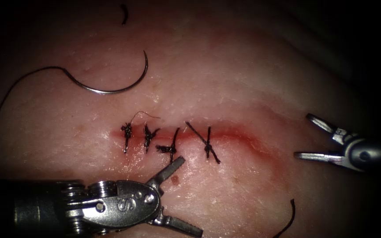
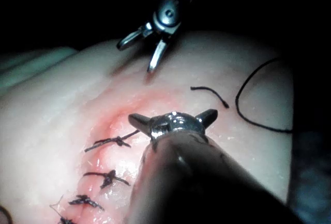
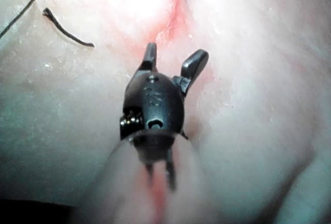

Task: Wound Closure
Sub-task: Pick up the needle with the left tool

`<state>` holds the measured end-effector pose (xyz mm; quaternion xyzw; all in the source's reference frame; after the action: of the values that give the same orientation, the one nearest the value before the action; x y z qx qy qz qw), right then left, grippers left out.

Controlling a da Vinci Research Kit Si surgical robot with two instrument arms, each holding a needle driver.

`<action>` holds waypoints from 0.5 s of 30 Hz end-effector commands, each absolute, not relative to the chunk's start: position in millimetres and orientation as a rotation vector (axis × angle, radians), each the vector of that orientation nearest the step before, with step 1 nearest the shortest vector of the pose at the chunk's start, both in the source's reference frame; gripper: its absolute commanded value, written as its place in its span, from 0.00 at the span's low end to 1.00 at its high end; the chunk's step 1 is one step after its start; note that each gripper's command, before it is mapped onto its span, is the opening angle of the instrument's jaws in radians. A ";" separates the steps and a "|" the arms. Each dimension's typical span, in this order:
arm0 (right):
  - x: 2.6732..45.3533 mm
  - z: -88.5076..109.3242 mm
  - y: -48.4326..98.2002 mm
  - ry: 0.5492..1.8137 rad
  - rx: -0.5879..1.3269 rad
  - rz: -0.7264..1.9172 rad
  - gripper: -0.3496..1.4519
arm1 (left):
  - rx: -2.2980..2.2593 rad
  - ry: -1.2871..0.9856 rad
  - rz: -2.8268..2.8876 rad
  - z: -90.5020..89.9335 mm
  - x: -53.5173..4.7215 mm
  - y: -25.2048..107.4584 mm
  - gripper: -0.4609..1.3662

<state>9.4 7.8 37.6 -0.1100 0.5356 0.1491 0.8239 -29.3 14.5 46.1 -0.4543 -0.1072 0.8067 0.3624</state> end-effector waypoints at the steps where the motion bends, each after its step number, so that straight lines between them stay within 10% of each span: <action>1: 9.4 37.6 7.7 1.141 -0.223 0.319 0.92 | -1.157 -0.250 2.083 46.1 -29.1 14.9 0.82; 15: 9.8 37.6 7.5 1.137 -0.218 0.322 0.93 | -0.865 -0.043 2.146 48.7 -27.0 21.5 0.77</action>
<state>9.8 7.5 37.6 -0.1061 0.5345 0.1543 0.8242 -26.6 21.7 49.2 -0.3324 -0.0178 0.8524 0.4032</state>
